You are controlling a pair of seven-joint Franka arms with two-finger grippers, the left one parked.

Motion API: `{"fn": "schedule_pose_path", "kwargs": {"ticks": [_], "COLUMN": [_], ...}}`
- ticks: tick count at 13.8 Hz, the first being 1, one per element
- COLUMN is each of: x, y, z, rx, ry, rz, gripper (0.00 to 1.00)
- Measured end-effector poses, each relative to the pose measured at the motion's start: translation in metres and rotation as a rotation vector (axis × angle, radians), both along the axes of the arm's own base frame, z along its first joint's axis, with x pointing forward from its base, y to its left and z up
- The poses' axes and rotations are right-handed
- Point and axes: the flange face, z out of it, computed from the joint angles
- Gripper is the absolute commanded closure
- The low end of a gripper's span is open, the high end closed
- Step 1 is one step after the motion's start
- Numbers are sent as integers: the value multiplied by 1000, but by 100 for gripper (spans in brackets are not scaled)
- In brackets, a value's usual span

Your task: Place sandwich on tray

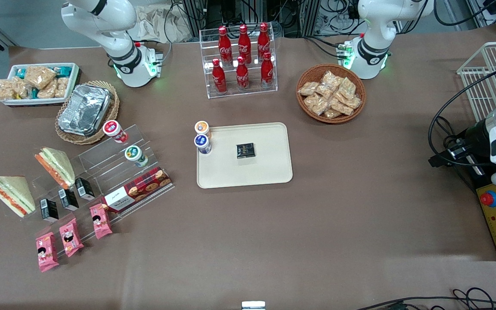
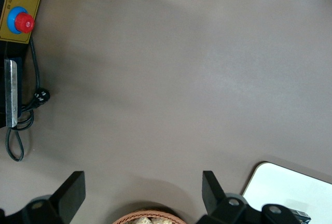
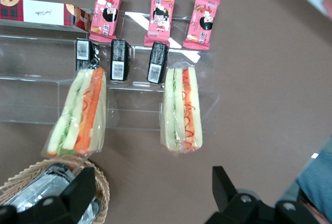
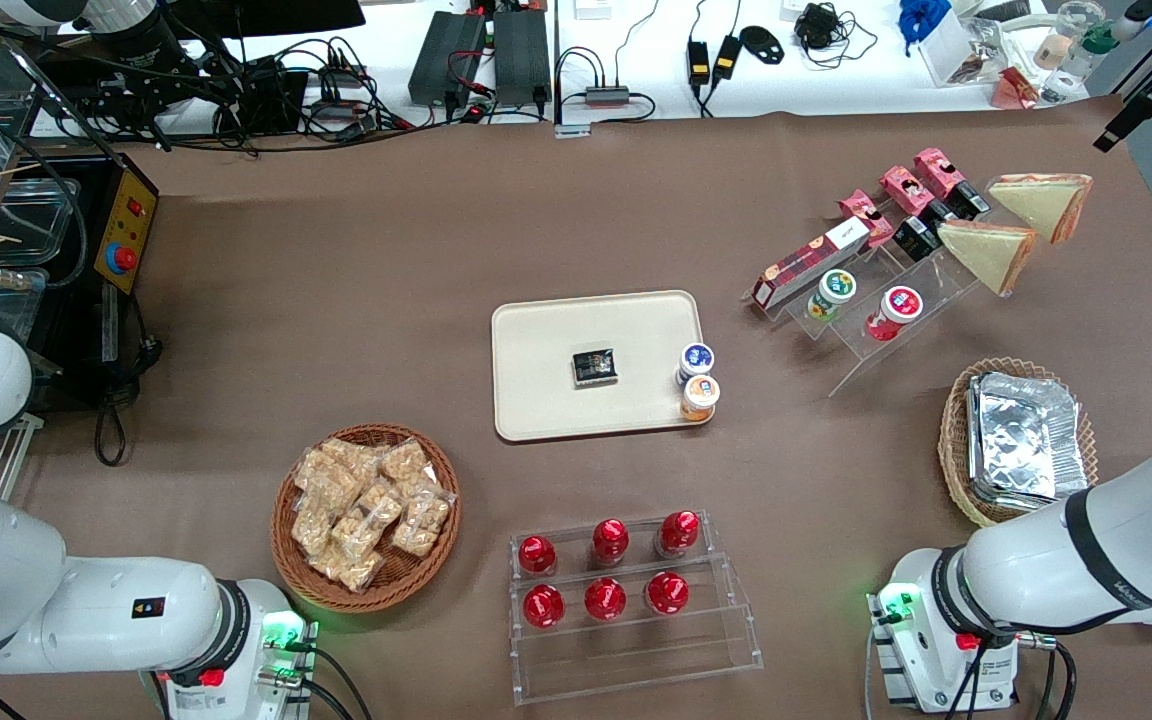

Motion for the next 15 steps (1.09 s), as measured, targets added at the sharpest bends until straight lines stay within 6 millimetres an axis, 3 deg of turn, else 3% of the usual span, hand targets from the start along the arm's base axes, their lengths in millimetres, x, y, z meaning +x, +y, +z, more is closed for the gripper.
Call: {"fn": "schedule_pose_path", "kwargs": {"ticks": [6, 9, 10, 11, 12, 13, 15], "x": [36, 41, 41, 40, 40, 40, 40], "y": [-12, -19, -22, -24, -26, -27, -26], "z": [-101, -138, -148, -155, -162, -166, -168], "rx": [17, 25, 32, 37, 42, 48, 51], "ry": [26, 56, 66, 74, 81, 83, 82], "rz": [86, 92, 86, 81, 76, 73, 73], "gripper": [0, 0, 7, 31, 72, 100, 100]}}
